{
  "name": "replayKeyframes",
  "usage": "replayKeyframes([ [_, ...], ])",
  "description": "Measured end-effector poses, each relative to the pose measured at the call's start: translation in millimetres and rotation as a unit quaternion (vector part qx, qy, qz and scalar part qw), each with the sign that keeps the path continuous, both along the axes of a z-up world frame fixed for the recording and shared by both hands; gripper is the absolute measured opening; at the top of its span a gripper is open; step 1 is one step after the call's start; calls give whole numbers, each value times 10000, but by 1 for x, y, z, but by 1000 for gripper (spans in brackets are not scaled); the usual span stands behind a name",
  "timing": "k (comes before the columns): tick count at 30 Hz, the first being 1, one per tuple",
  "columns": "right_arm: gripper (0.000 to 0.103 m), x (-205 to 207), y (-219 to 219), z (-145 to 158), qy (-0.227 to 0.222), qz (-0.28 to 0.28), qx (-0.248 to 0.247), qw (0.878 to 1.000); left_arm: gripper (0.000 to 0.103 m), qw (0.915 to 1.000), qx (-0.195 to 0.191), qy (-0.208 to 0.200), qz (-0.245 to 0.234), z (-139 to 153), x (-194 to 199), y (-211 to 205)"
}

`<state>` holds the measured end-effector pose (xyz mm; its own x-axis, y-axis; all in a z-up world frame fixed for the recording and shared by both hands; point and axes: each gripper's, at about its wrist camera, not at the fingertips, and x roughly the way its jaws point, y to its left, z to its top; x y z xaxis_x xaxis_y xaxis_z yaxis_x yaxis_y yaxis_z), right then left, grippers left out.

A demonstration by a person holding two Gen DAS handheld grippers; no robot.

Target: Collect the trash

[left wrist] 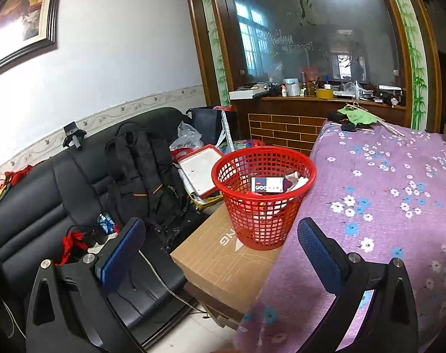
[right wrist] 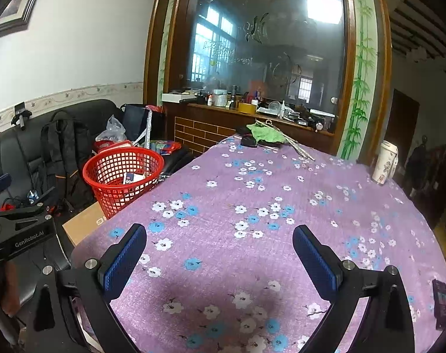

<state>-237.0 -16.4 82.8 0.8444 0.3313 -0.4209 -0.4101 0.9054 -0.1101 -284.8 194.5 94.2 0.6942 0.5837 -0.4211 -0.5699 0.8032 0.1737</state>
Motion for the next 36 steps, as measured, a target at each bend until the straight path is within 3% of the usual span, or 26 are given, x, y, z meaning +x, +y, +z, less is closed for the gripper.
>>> replayKeyframes([
  [10,101,14,16,-11,128,107,-168,9997,103,9998,-178,-47,-109,-6,11,4],
  [36,101,18,15,-18,280,37,-177,9994,103,9999,-141,29,-73,-10,12,3],
])
